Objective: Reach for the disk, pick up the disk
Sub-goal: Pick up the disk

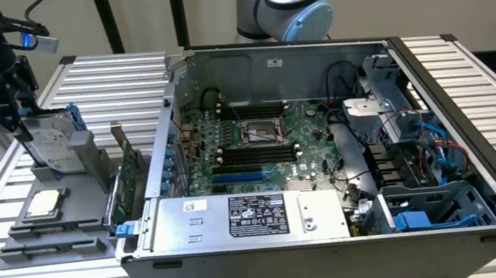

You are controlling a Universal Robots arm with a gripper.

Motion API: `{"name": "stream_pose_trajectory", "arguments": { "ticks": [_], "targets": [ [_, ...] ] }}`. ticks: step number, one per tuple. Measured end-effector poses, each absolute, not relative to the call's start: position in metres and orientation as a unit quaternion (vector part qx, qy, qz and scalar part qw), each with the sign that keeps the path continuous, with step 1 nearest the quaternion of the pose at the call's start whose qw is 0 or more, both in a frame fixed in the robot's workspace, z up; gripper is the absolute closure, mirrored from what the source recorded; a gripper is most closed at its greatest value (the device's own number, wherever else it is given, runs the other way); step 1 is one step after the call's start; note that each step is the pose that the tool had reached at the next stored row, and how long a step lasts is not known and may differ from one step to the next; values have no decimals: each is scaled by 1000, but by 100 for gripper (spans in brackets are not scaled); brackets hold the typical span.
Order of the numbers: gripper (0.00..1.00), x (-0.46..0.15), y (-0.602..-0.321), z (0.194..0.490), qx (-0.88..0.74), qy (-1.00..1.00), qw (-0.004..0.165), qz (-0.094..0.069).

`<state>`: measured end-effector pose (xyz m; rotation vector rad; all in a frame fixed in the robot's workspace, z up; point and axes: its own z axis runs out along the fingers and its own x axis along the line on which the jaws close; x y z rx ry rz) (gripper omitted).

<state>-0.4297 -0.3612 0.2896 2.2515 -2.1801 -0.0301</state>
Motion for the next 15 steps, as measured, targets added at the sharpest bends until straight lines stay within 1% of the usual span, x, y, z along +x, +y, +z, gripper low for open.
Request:
{"name": "stream_pose_trajectory", "arguments": {
  "ticks": [15],
  "targets": [
    [40, -434, -358, 288, 722, -692, 4, -10]
  ]
}}
